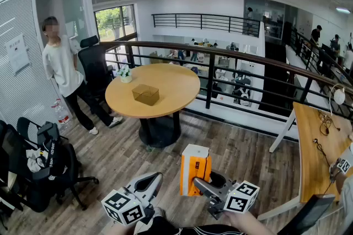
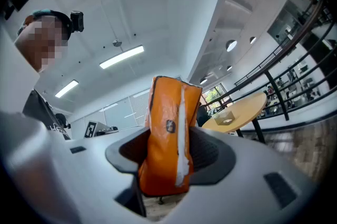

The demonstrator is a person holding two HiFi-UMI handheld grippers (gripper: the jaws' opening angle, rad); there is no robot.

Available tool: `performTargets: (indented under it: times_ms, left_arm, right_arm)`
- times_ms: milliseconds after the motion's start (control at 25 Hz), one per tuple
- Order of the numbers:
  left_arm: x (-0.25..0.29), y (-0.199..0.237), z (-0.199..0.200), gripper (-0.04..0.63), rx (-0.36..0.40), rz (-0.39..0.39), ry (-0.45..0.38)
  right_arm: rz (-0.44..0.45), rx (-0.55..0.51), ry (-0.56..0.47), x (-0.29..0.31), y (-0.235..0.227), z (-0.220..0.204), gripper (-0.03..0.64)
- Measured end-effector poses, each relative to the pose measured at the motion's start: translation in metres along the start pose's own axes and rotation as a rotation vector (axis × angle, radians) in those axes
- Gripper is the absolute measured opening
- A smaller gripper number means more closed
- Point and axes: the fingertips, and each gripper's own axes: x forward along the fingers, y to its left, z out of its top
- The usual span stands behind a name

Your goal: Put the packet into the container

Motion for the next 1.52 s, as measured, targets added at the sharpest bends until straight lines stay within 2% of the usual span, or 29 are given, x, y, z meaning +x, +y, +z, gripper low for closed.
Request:
performTargets:
  times_ms: [480, 840, 1120, 1520]
  left_arm:
    - [0.009, 0.02, -0.007, 0.005, -0.011, 0.015, -0.001]
    - [0.032, 0.06, -0.014, 0.005, -0.041, 0.0, 0.002]
    - [0.051, 0.113, -0.009, 0.005, -0.082, -0.005, 0.018]
    - [0.094, 0.232, 0.02, 0.005, -0.133, 0.016, 0.085]
  right_arm:
    - [0.016, -0.009, 0.01, 0.016, -0.014, -0.003, 0.223]
    - [0.006, 0.001, 0.043, 0.047, -0.042, -0.011, 0.224]
    - [-0.014, 0.033, 0.073, 0.093, -0.072, -0.014, 0.224]
    - [-0.042, 0.077, 0.103, 0.202, -0.131, 0.005, 0.224]
